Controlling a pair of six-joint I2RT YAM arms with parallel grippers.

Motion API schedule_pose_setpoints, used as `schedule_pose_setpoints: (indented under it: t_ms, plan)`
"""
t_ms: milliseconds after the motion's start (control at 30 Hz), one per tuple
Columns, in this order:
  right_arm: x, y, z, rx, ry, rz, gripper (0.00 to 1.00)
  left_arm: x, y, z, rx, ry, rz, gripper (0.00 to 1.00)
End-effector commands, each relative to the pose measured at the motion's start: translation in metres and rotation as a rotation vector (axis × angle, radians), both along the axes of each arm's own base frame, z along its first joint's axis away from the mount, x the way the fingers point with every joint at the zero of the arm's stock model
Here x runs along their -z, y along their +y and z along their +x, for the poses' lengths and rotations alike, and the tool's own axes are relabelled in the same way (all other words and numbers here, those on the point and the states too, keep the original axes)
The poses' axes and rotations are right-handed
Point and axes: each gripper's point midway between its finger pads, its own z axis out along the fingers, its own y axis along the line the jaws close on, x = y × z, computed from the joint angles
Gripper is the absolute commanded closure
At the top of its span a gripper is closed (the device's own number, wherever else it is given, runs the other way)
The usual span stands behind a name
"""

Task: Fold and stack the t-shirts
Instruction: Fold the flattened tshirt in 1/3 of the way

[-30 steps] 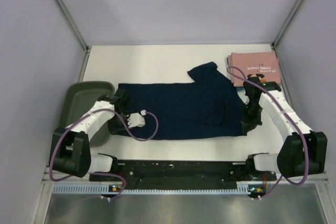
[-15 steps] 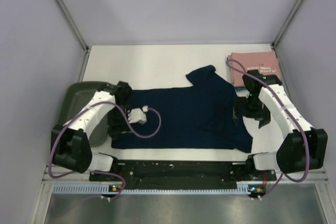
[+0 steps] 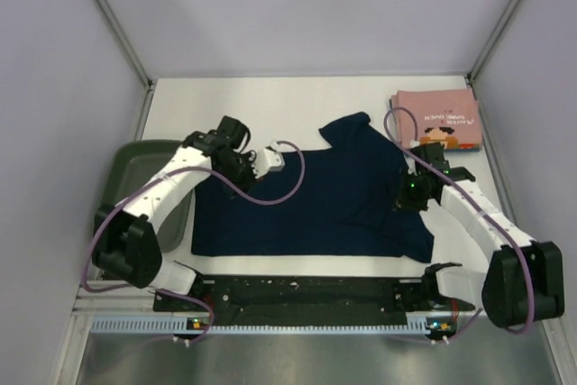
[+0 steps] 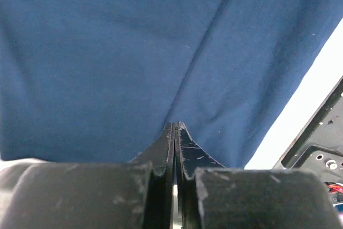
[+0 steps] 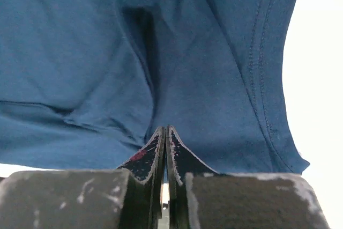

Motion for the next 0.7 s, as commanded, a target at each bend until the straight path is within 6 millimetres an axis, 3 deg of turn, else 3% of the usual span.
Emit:
schedule_pose_setpoints:
  t_ms: [0,233,333,500,667]
  plan:
    - [0.009,0.007,0.03,0.028,-0.082,0.02,1.0,0.042,-0.001,0.0,-0.05,0.006,0.079,1.0]
    - [0.049,0.021,0.026,-0.012,0.044,0.069,1.0,0.087,0.018,-0.019,-0.079,0.045,0.147,1.0]
    - [0.054,0.03,0.026,-0.041,0.073,0.081,1.0,0.1,0.023,-0.027,-0.086,0.07,0.163,1.0]
    - [0.04,0.059,0.037,-0.111,0.05,0.126,1.0,0.114,0.027,-0.03,-0.088,0.085,0.187,1.0]
    - [0.02,0.079,0.061,-0.12,-0.022,0.13,1.0,0.113,0.029,-0.026,-0.096,0.075,0.198,1.0]
